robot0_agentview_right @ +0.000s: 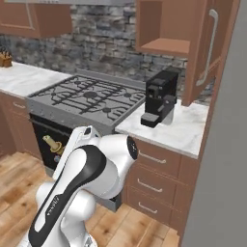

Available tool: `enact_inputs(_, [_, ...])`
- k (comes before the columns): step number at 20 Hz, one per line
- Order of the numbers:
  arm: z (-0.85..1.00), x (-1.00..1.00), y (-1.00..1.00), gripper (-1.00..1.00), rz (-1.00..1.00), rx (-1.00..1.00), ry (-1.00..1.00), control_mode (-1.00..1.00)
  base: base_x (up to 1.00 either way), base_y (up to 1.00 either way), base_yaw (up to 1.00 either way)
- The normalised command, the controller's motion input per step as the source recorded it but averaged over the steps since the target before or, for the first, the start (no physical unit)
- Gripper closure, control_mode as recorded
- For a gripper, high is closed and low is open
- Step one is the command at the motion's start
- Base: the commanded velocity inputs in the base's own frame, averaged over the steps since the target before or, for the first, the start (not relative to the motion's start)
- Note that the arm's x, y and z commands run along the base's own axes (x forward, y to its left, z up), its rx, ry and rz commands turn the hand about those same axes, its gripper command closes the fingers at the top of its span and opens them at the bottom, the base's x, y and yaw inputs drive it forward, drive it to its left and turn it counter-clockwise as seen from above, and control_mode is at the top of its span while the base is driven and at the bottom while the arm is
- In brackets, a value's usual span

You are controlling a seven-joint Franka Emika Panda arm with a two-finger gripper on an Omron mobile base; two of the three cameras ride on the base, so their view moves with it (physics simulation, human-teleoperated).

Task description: Pick the candle and candle from the dining table and place them in the open cabinet. Close the cabinet after placing the objects.

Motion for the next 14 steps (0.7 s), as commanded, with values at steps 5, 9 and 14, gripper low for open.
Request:
enact_inputs(5, [0.0,0.0,0.0,1.0,0.0,0.0,0.0,1.0,0.56,0.29,-0.32])
enact_inputs(9, [0.0,0.0,0.0,1.0,0.0,0.0,0.0,1.0,0.56,0.29,-0.32])
enact_inputs(14, [0.0,0.0,0.0,1.0,0.0,0.0,0.0,1.0,0.55,0.29,-0.32])
